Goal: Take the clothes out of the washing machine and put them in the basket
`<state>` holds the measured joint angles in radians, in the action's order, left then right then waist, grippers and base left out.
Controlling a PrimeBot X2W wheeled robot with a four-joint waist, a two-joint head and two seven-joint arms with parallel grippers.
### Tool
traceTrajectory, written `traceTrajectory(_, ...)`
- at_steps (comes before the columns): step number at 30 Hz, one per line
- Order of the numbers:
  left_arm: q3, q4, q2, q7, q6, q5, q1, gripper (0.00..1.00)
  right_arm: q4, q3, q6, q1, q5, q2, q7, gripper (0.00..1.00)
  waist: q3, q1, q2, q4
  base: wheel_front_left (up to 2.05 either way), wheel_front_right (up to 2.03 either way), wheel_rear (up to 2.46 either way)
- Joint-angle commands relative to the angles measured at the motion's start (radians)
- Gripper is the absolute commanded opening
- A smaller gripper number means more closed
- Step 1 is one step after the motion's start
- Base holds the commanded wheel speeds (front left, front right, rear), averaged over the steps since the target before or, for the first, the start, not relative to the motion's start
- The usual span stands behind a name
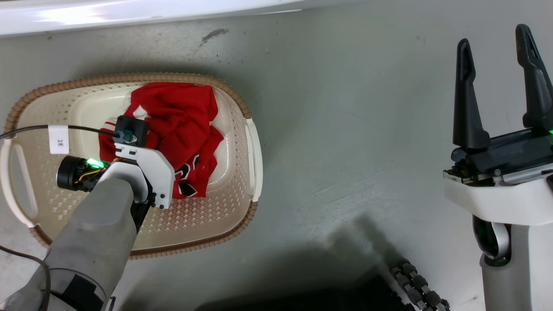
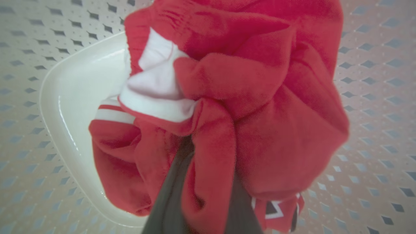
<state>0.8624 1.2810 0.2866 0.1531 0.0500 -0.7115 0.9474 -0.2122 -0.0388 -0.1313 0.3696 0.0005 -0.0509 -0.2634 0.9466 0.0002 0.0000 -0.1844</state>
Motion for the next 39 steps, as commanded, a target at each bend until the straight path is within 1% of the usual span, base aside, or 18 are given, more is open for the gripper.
traceTrajectory(1, -0.001, 0.002, -0.004, 0.015, -0.003, -0.002, 0.012, 1.0, -0.005, 0.003, 0.001, 0.013, 0.0, 0.001, -0.002, 1.0, -0.01, -0.0002, 0.0, 0.006, 0.0, 0.0, 0.0)
traceTrajectory(4, -0.012, 0.003, -0.018, 0.035, 0.01, -0.018, -0.005, 1.0, 0.005, -0.004, 0.001, 0.011, -0.008, 0.002, -0.002, 1.0, -0.04, -0.0002, 0.0, 0.019, 0.0, 0.0, 0.0)
traceTrajectory(8, -0.036, 0.002, -0.036, 0.092, 0.005, -0.041, -0.04, 1.0, 0.017, -0.013, 0.001, -0.009, -0.012, 0.001, -0.002, 1.0, -0.11, -0.0002, 0.0, 0.039, 0.0, 0.0, 0.0)
traceTrajectory(11, -0.065, -0.02, -0.044, 0.11, -0.005, -0.055, -0.067, 1.0, 0.028, -0.018, 0.001, -0.036, -0.016, 0.001, -0.002, 1.0, -0.171, -0.0002, 0.0, 0.056, 0.0, 0.0, 0.0)
traceTrajectory(14, -0.13, -0.151, -0.025, 0.113, -0.053, -0.028, -0.104, 1.0, 0.041, -0.013, 0.001, -0.06, -0.026, 0.001, -0.002, 1.0, -0.234, -0.0002, 0.0, 0.085, 0.0, 0.0, 0.0)
traceTrajectory(17, -0.224, -0.303, -0.003, 0.112, -0.113, 0.037, -0.182, 1.0, 0.054, -0.014, 0.001, -0.088, -0.034, 0.001, -0.002, 1.0, -0.292, -0.0002, 0.0, 0.107, 0.0, 0.0, 0.0)
traceTrajectory(21, -0.367, -0.491, -0.004, 0.112, -0.161, 0.148, -0.3, 1.0, 0.072, -0.015, 0.001, -0.121, -0.04, 0.001, -0.002, 1.0, -0.373, -0.0002, 0.0, 0.131, 0.0, 0.0, 0.0)
traceTrajectory(23, -0.438, -0.566, -0.017, 0.112, -0.174, 0.201, -0.37, 1.0, 0.08, -0.016, 0.001, -0.14, -0.042, 0.001, -0.002, 1.0, -0.411, -0.0002, 0.0, 0.141, 0.0, 0.0, 0.0)
traceTrajectory(24, -0.438, -0.566, -0.017, 0.112, -0.174, 0.201, -0.37, 1.0, 0.08, -0.016, 0.001, -0.14, -0.042, 0.001, -0.002, 1.0, -0.411, -0.0002, 0.0, 0.141, 0.0, 0.0, 0.0)
traceTrajectory(28, -0.578, -0.708, -0.058, 0.112, -0.179, 0.306, -0.478, 1.0, 0.095, -0.014, 0.001, -0.177, -0.043, 0.001, -0.002, 1.0, -0.489, -0.0002, 0.0, 0.16, 0.0, 0.0, 0.0)
traceTrajectory(29, -0.61, -0.74, -0.069, 0.112, -0.176, 0.331, -0.505, 1.0, 0.098, -0.014, 0.001, -0.186, -0.043, 0.001, -0.002, 1.0, -0.507, -0.0002, 0.0, 0.164, 0.0, 0.0, 0.0)
traceTrajectory(30, -0.67, -0.799, -0.097, 0.112, -0.167, 0.376, -0.558, 1.0, 0.107, -0.012, 0.001, -0.206, -0.04, 0.001, -0.002, 1.0, -0.544, -0.0002, 0.0, 0.171, 0.0, 0.0, 0.0)
traceTrajectory(31, -0.67, -0.799, -0.097, 0.112, -0.167, 0.376, -0.558, 1.0, 0.107, -0.012, 0.001, -0.206, -0.04, 0.001, -0.002, 1.0, -0.544, -0.0002, 0.0, 0.171, 0.0, 0.0, 0.0)
traceTrajectory(32, -0.726, -0.863, -0.123, 0.112, -0.156, 0.418, -0.604, 1.0, 0.111, -0.012, 0.001, -0.224, -0.04, 0.001, -0.002, 1.0, -0.574, -0.0002, 0.0, 0.177, 0.0, 0.0, 0.0)
traceTrajectory(36, -0.814, -0.981, -0.17, 0.112, -0.13, 0.497, -0.683, 1.0, 0.128, -0.008, 0.001, -0.257, -0.036, 0.001, -0.002, 1.0, -0.63, -0.0002, 0.0, 0.187, 0.0, 0.0, 0.0)
traceTrajectory(39, -0.837, -1.036, -0.187, 0.112, -0.122, 0.542, -0.719, 1.0, 0.136, -0.006, 0.001, -0.272, -0.033, 0.001, -0.002, 1.0, -0.658, -0.0002, 0.0, 0.189, 0.0, 0.0, 0.0)
